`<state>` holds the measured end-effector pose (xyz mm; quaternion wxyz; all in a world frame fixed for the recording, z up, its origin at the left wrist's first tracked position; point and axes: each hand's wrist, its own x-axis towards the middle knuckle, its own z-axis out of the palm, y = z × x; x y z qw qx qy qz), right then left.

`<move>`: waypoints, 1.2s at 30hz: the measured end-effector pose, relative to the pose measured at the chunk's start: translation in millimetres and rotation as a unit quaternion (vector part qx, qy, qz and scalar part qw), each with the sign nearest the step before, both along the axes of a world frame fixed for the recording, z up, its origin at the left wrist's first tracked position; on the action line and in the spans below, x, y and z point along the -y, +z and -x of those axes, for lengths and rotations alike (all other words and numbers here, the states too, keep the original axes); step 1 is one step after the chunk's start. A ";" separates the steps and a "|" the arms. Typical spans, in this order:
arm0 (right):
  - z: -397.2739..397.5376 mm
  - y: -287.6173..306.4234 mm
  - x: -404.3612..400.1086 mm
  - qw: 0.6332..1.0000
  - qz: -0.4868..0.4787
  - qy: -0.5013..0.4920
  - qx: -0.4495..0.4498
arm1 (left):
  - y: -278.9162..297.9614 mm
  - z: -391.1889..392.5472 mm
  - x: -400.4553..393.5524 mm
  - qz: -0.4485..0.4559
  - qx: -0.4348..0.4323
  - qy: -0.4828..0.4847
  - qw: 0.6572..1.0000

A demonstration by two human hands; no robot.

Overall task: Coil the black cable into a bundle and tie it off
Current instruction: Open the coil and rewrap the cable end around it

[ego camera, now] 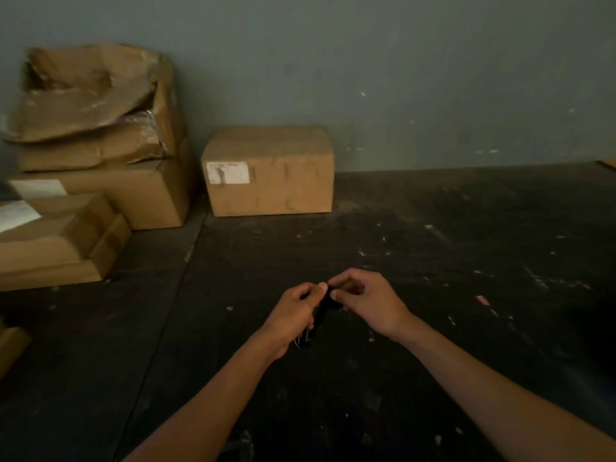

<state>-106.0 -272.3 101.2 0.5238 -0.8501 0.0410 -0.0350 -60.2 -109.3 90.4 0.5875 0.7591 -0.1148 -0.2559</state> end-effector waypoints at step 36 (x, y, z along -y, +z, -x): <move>-20.2 32.9 -26.3 0.992 -0.122 -0.007 -0.042 | 43.8 -28.9 -14.6 -0.003 0.170 0.055 0.984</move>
